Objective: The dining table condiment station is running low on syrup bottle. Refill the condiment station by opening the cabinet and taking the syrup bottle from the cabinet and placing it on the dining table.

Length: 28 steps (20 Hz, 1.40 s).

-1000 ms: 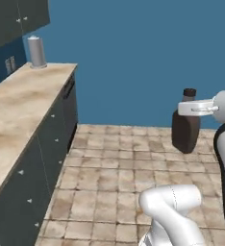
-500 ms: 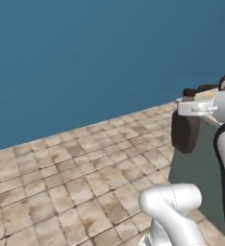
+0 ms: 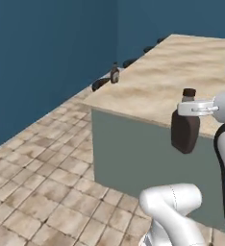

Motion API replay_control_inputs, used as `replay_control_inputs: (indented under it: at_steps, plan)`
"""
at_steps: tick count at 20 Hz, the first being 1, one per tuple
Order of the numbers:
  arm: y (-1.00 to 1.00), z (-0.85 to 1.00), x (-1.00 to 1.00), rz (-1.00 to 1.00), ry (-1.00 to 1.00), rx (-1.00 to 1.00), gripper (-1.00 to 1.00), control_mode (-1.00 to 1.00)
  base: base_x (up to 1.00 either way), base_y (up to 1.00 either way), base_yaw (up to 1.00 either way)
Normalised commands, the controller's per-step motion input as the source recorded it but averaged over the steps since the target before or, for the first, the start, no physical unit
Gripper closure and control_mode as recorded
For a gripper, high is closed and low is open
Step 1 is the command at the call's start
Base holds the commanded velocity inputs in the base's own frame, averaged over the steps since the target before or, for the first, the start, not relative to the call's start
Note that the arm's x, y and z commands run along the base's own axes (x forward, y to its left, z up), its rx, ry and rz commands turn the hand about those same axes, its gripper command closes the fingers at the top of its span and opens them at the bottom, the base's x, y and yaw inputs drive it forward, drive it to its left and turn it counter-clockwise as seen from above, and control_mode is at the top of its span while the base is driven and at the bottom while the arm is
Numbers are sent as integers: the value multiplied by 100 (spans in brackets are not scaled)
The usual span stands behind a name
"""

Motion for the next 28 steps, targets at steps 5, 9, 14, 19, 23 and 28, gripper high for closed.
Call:
replay_control_inputs:
  at_steps: [5, 9, 14, 19, 23, 28]
  plan:
    - [0, 0, 0, 0, 0, 0, 100, 100, 0, 56, -81]
    - [0, 0, 0, 0, 0, 0, 100, 100, 0, 86, -70]
    - [0, 0, 0, 0, 0, 0, 100, 100, 0, 99, -62]
    - [0, 0, 0, 0, 0, 0, 100, 100, 0, 100, -52]
    - [0, 0, 0, 0, 0, 0, 100, 100, 0, 100, -51]
    - [0, 0, 0, 0, 0, 0, 100, 100, 0, 100, -50]
